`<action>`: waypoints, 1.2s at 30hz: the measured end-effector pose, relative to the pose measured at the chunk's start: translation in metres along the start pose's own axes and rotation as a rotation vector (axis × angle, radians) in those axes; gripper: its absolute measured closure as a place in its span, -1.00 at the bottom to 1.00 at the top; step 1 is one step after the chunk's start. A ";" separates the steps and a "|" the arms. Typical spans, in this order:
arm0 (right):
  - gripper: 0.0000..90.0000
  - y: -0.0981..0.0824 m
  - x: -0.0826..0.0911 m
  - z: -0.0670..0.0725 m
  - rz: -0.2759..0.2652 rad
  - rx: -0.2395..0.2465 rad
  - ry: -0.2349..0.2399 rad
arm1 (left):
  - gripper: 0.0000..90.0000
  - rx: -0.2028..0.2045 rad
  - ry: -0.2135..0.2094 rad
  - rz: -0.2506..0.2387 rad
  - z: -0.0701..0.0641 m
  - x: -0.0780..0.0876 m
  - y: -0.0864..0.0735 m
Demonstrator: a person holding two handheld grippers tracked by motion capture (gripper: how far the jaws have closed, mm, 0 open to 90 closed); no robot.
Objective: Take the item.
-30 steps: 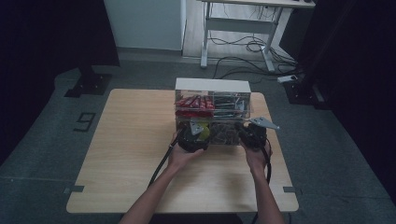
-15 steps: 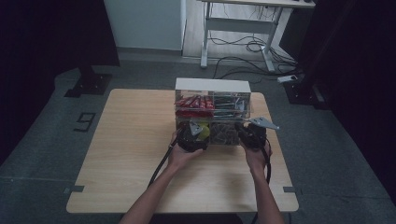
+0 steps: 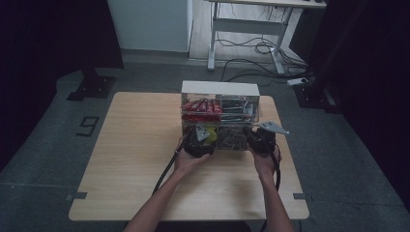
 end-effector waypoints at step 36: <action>0.98 0.000 0.000 0.001 0.003 0.002 -0.008 | -0.14 0.015 -0.051 -0.102 0.003 0.041 0.006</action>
Point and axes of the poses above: each handheld gripper's, and its own axes: x roughly backward along the jaws, y roughly out of its top, z roughly to its left, the point moved 3 cm from there along -x, roughly forward along the jaws, and after that the axes turned 11 degrees about y, right-handed, at the moved point
